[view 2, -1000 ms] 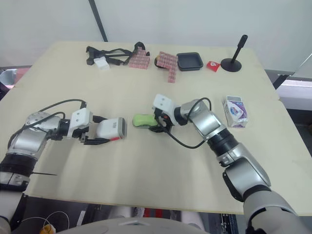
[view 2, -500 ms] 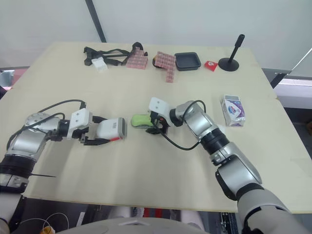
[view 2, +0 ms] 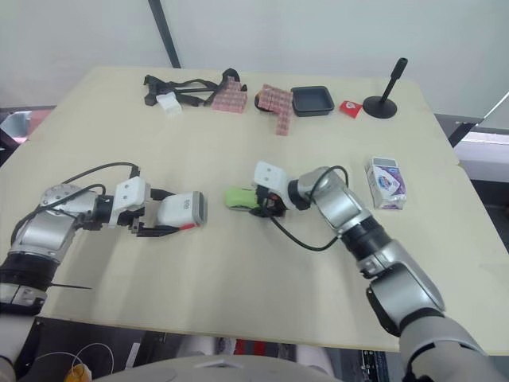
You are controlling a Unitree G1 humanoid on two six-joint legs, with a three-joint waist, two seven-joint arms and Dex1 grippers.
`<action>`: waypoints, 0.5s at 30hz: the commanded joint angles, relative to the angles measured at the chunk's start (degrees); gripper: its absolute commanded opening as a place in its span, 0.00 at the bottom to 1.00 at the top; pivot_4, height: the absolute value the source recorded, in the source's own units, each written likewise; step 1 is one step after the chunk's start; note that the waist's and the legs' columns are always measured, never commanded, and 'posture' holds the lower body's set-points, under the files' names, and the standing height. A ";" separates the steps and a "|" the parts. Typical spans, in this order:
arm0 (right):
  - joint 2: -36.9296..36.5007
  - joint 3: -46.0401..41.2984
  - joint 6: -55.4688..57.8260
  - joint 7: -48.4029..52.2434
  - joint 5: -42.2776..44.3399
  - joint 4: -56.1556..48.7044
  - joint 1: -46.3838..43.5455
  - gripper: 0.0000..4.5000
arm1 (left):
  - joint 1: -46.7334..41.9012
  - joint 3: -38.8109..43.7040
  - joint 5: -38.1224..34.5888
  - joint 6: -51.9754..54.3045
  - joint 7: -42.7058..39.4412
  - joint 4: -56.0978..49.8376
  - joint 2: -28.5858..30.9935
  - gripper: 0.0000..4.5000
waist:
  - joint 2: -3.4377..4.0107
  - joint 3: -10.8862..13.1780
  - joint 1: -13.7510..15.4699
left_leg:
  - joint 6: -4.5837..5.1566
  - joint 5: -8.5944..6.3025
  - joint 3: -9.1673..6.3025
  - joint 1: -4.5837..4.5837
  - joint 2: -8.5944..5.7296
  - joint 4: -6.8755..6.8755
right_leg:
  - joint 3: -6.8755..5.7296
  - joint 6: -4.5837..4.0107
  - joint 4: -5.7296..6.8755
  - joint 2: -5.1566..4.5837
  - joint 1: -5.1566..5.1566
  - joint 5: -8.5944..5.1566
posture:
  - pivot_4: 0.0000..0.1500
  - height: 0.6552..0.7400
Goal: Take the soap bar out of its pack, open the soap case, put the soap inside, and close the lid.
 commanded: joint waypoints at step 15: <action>-18.42 -11.49 25.94 -1.18 7.88 -37.86 10.95 0.57 | -6.46 -3.64 -0.09 -0.93 -1.33 0.22 -6.82 0.77 | 0.02 0.01 0.68 | -0.01 0.00 0.03 -0.19 0.07 -0.01 | 0.28 0.01 -0.09 0.06 0.00 0.00 | 1.00 1.00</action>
